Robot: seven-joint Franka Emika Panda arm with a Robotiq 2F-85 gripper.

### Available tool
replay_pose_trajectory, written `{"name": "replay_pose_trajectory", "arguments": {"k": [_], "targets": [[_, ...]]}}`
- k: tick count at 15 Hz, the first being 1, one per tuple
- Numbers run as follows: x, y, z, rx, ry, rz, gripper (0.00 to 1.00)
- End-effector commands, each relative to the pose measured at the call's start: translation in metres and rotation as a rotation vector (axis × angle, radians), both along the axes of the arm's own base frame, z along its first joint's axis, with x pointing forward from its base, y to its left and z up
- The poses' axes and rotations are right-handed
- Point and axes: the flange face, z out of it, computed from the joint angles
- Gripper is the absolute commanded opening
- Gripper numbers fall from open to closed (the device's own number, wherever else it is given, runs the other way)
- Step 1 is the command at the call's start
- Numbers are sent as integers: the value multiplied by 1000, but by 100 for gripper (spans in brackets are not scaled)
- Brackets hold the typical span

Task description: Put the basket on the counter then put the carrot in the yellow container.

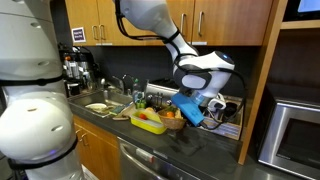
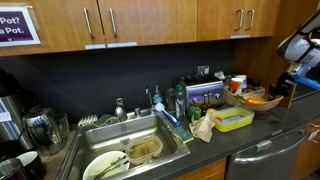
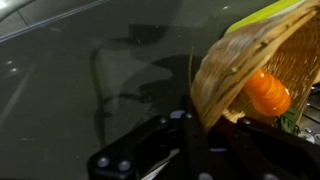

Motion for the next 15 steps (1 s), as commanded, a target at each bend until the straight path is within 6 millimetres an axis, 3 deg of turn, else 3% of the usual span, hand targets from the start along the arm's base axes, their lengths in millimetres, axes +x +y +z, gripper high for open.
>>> {"name": "replay_pose_trajectory", "arguments": {"k": [1, 15], "targets": [[-4, 15, 10, -16, -15, -24, 1], [-22, 18, 18, -117, -53, -183, 1]]}}
